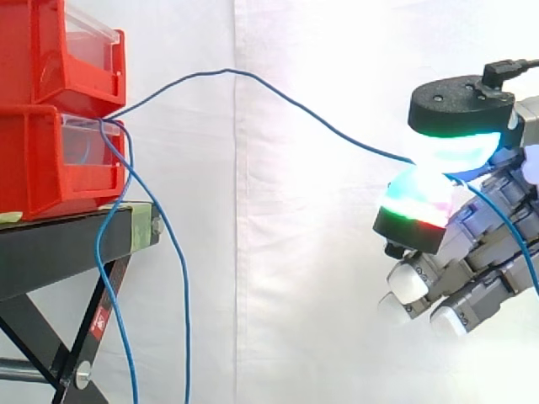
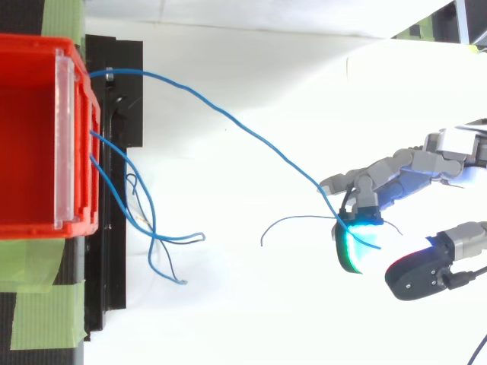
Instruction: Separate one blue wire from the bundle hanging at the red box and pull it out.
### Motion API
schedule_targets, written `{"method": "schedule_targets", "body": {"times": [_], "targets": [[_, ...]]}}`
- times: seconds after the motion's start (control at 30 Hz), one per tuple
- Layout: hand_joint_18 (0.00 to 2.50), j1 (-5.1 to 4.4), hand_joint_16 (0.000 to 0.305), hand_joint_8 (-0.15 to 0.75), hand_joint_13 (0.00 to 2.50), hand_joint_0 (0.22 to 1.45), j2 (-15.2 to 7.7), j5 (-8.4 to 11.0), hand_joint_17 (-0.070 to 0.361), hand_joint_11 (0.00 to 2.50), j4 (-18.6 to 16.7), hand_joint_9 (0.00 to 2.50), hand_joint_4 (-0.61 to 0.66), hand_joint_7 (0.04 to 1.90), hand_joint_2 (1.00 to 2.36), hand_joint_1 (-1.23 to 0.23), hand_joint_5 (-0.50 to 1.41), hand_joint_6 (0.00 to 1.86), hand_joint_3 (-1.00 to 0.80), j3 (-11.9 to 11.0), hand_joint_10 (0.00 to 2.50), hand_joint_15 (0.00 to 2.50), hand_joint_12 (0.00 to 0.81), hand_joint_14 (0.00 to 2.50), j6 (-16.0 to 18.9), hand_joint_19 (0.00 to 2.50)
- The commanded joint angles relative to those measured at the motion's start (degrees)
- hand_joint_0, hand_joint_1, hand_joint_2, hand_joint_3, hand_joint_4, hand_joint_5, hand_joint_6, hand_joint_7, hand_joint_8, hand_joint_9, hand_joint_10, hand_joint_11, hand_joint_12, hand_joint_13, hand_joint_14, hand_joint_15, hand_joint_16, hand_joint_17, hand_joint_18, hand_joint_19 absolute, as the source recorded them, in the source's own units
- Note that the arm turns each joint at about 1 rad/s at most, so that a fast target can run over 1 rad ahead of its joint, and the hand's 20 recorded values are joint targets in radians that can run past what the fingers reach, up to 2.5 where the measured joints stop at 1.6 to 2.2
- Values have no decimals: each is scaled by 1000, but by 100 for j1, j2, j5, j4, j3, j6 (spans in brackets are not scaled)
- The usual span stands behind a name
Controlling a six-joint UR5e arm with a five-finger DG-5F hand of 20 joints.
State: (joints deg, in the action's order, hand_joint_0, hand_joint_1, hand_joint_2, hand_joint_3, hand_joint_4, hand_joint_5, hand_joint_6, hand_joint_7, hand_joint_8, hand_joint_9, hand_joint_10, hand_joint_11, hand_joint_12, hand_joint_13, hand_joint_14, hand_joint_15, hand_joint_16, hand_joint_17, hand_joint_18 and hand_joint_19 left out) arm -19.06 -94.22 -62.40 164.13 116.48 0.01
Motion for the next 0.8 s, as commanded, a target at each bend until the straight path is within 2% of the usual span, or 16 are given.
{"method": "schedule_targets", "body": {"times": [0.0,0.17,0.3,0.33,0.4,0.77], "targets": [[449,-1,62,331,223,592,0,0,140,356,-4,708,-73,1154,1016,-851,-98,852,-58,6,10,223,433,6,-1,234],[392,26,64,328,216,590,0,0,145,374,-4,726,-74,1141,1015,-847,-98,855,-60,6,10,213,432,5,-1,180],[176,26,67,326,157,585,0,0,151,374,-4,719,-85,1132,1015,-844,-98,857,-51,-3,10,180,434,5,-1,38],[70,26,68,321,115,583,0,0,152,380,-4,684,-82,1068,1013,-821,-101,876,-46,-3,11,212,430,5,-1,42],[14,26,71,328,118,580,0,0,160,389,-4,697,-83,1050,1010,-820,-97,881,-32,-3,9,224,438,5,-1,15],[60,26,73,339,225,581,0,0,164,441,-4,793,-85,1019,1005,-823,-91,883,-27,6,12,242,452,6,-1,0]]}}
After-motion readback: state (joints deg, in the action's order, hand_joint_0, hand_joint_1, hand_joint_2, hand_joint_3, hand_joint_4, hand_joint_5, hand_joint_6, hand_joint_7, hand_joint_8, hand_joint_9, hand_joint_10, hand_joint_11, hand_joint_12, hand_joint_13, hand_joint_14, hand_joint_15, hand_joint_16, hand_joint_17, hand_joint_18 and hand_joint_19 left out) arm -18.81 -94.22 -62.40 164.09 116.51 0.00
